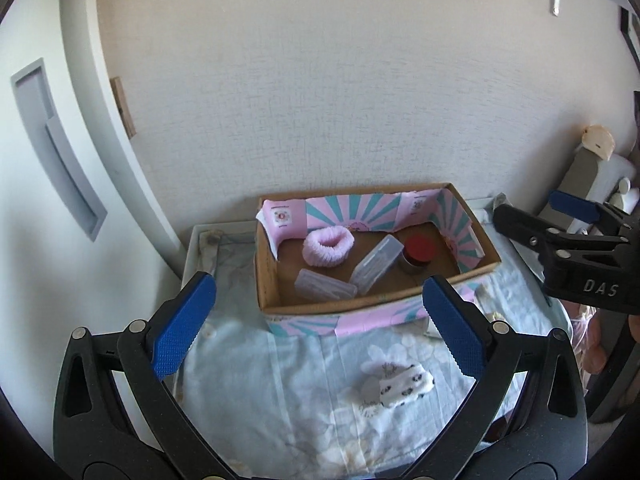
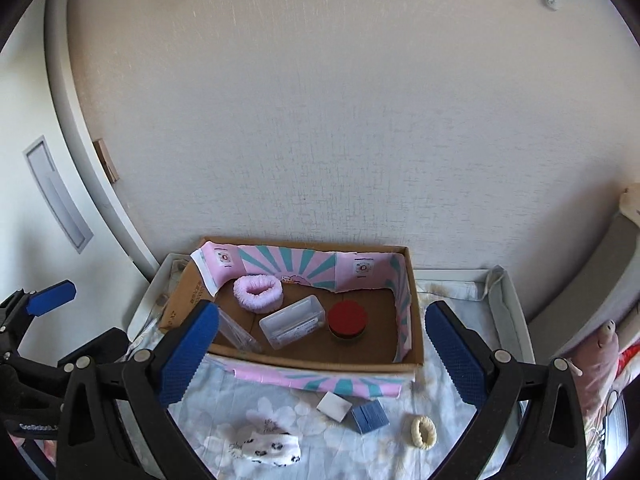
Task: Organize objects
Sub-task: 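Lift both tools out of the box and back over the bed, then grasp the panda-print sock with the left tool while the right tool grasps the cream scrunchie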
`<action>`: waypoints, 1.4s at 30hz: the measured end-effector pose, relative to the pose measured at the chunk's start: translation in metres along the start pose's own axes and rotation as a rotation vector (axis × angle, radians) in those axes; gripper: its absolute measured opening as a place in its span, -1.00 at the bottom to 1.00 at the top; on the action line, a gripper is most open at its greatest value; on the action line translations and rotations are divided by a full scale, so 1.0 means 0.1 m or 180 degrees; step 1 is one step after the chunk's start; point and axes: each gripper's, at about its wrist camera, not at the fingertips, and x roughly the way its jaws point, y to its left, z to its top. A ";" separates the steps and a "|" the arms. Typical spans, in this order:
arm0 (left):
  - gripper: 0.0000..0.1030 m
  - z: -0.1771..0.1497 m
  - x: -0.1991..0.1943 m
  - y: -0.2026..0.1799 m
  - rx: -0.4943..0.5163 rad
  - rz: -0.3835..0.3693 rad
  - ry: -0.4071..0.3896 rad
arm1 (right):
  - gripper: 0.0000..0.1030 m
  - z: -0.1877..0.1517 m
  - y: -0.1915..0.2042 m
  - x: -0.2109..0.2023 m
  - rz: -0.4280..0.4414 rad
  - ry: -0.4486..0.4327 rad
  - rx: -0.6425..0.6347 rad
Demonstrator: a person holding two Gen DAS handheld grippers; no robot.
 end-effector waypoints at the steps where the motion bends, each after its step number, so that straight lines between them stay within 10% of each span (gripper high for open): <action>1: 1.00 -0.02 -0.04 0.00 0.0001 -0.0017 -0.0010 | 0.99 -0.02 -0.01 -0.07 -0.0022 -0.0018 0.0041; 20: 1.00 -0.16 -0.34 -0.05 -0.0102 0.0011 -0.0069 | 0.99 -0.37 -0.23 -0.43 0.0036 -0.0050 0.0273; 42: 1.00 -0.68 -0.18 -0.65 -0.0935 0.0563 -0.0002 | 0.99 -0.60 -0.89 -0.29 0.0701 -0.0041 -0.0725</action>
